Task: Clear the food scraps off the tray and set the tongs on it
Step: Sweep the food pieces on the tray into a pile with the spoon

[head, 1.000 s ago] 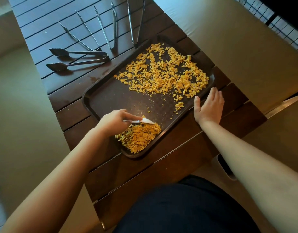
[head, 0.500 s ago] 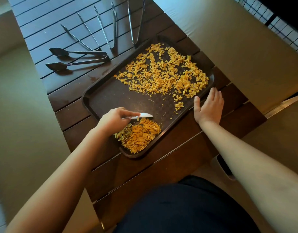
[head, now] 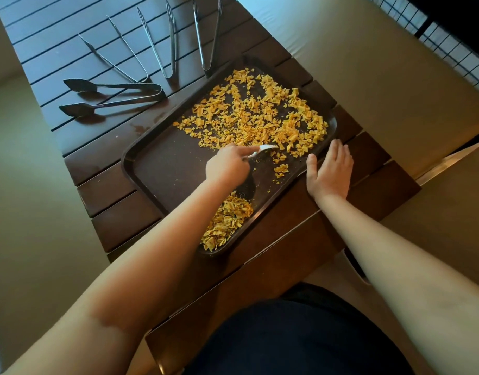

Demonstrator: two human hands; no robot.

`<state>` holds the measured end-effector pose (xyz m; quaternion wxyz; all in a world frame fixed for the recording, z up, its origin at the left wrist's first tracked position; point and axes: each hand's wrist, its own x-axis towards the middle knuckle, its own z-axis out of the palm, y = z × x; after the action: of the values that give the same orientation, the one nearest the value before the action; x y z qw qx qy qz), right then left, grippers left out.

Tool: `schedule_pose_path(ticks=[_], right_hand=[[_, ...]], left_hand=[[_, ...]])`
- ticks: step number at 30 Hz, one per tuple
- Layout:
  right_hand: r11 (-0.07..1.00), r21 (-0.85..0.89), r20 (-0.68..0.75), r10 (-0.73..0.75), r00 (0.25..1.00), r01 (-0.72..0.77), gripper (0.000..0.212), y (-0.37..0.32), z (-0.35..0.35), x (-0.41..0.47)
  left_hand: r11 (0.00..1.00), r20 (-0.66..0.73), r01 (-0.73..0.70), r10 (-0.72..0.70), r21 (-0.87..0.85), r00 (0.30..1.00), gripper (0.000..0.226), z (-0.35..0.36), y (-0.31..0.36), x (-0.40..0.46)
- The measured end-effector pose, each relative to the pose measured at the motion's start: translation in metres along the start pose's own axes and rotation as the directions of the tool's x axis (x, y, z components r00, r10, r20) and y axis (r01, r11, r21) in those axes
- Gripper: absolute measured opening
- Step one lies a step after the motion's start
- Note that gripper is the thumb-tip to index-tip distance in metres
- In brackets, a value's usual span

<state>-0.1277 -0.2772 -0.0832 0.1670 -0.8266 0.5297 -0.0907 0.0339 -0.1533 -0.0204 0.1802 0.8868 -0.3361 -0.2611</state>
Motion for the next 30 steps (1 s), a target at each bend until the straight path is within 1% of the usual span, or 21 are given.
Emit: schedule_pose_path(ticks=[2,5,8,12,14,17,19,24,30], right_hand=[[1.000,0.003,0.000,-0.003,1.000,0.003,0.078,0.000,0.000,0.000],[1.000,0.001,-0.003,0.000,1.000,0.000,0.078,0.000,0.001,0.000],[1.000,0.001,-0.006,0.001,1.000,-0.001,0.078,0.000,0.001,0.000],[1.000,-0.005,-0.010,-0.001,1.000,0.001,0.078,0.000,0.001,0.000],[1.000,-0.009,-0.011,-0.001,1.000,0.001,0.078,0.000,0.001,0.000],[1.000,-0.003,-0.006,0.003,1.000,-0.003,0.078,0.000,0.001,0.000],[1.000,-0.003,-0.003,0.006,1.000,-0.006,0.078,0.000,0.000,0.000],[1.000,0.006,-0.009,-0.002,1.000,0.002,0.078,0.001,0.000,0.000],[1.000,0.008,-0.013,-0.005,1.000,0.005,0.077,0.000,0.002,-0.001]], left_hand=[[0.998,0.059,-0.054,0.054,0.009,0.997,0.045,0.005,0.005,0.001],[0.989,0.141,-0.139,0.131,0.054,0.981,0.044,0.004,0.003,-0.005],[0.978,0.171,-0.171,0.150,0.116,0.974,0.040,-0.006,-0.013,-0.016],[0.978,0.248,-0.162,0.127,0.129,0.960,0.038,-0.027,-0.035,-0.029],[0.977,0.223,-0.167,0.135,0.132,0.966,0.037,-0.031,-0.036,-0.029],[0.971,0.081,-0.201,0.191,0.132,0.978,0.037,-0.023,-0.024,-0.020],[0.960,0.050,-0.238,0.233,0.150,0.971,0.039,-0.012,-0.011,-0.014],[0.922,0.125,-0.332,0.312,0.201,0.942,0.039,0.000,-0.002,-0.012],[0.919,0.240,-0.333,0.281,0.212,0.929,0.041,-0.021,-0.043,-0.034]])
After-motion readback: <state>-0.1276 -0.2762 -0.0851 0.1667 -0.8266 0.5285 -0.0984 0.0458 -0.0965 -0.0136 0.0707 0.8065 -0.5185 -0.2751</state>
